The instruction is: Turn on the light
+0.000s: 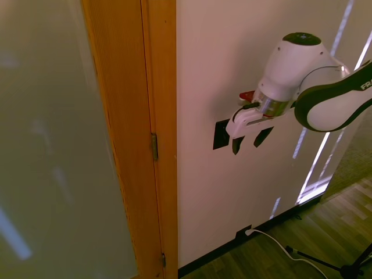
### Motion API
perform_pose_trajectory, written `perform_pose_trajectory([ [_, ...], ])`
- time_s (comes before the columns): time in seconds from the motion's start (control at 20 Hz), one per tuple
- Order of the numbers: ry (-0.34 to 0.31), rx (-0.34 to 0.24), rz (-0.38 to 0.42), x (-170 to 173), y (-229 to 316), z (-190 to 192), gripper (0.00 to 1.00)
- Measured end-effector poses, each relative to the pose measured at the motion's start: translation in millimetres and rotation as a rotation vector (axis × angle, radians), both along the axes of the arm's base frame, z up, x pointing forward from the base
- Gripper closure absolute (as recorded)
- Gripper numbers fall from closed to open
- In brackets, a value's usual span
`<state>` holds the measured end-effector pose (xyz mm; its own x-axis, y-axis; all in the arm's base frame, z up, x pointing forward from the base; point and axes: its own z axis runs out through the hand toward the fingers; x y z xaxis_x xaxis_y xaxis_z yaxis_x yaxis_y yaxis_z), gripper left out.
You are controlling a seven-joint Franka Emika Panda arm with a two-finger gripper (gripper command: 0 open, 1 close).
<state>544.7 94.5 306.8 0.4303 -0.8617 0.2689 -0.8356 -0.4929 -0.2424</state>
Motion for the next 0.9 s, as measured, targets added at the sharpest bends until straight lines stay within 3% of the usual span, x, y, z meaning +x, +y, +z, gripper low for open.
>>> perform_pose_trajectory([
  [0.15,-0.072,-0.041,-0.056,15,6,-11,0.00],
  [0.2,-0.089,-0.044,-0.057,19,12,-15,1.00],
  [0.55,-0.152,-0.075,-0.084,40,6,-46,1.00],
  [0.9,-0.187,-0.058,-0.118,46,-8,-48,1.00],
])
